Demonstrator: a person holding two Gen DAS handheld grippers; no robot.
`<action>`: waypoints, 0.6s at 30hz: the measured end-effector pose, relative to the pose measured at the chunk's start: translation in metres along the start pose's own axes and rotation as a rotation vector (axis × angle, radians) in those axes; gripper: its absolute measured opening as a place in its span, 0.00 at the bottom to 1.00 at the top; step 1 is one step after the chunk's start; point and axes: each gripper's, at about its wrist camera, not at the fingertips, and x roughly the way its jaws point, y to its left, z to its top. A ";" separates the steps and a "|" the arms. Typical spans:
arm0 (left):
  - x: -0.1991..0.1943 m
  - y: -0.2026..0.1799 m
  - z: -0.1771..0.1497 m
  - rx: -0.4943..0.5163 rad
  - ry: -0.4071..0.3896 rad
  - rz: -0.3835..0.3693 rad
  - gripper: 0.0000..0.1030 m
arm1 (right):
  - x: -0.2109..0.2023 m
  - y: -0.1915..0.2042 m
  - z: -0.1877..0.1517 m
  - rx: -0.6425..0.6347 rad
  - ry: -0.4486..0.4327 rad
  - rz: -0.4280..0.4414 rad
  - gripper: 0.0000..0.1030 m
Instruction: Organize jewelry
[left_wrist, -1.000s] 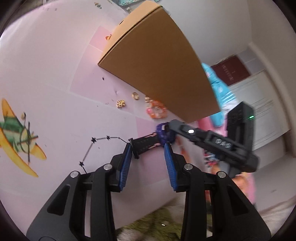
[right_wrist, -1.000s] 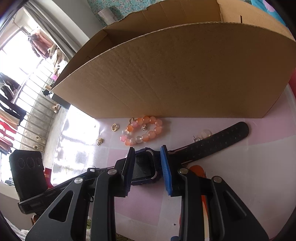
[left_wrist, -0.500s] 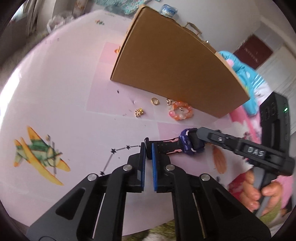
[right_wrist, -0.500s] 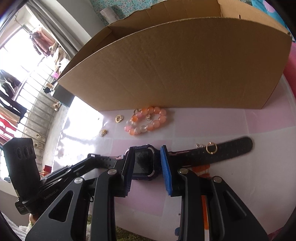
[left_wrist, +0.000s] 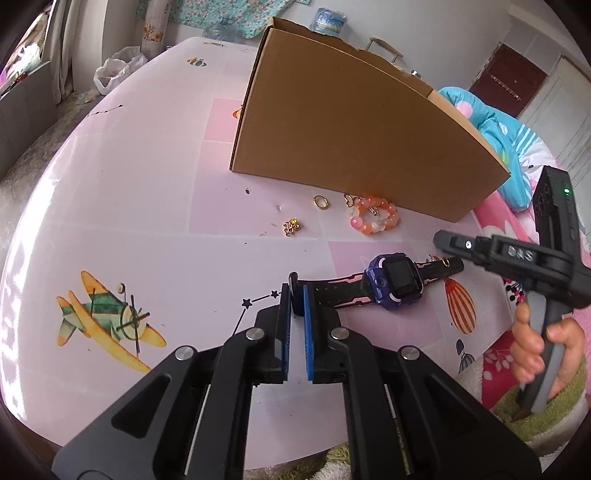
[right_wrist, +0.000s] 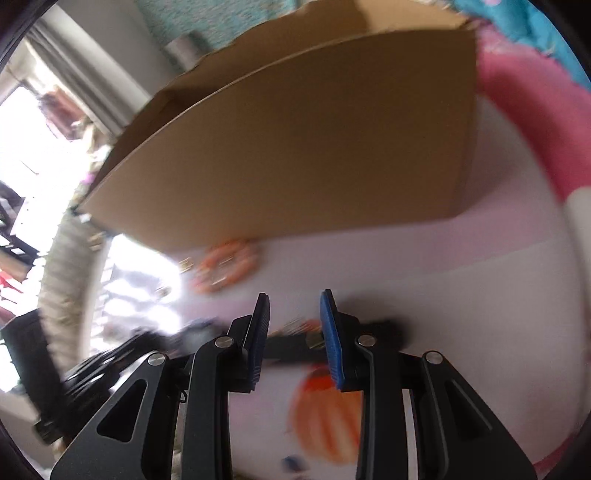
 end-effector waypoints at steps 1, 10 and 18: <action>0.000 -0.002 -0.001 0.002 0.000 0.000 0.06 | -0.003 -0.007 0.003 0.027 -0.016 0.006 0.27; -0.001 0.001 -0.005 0.012 -0.001 0.004 0.06 | -0.026 -0.001 -0.003 -0.047 -0.013 0.045 0.28; 0.001 -0.003 -0.005 0.027 -0.002 0.014 0.07 | -0.010 0.029 -0.023 -0.318 0.010 -0.159 0.28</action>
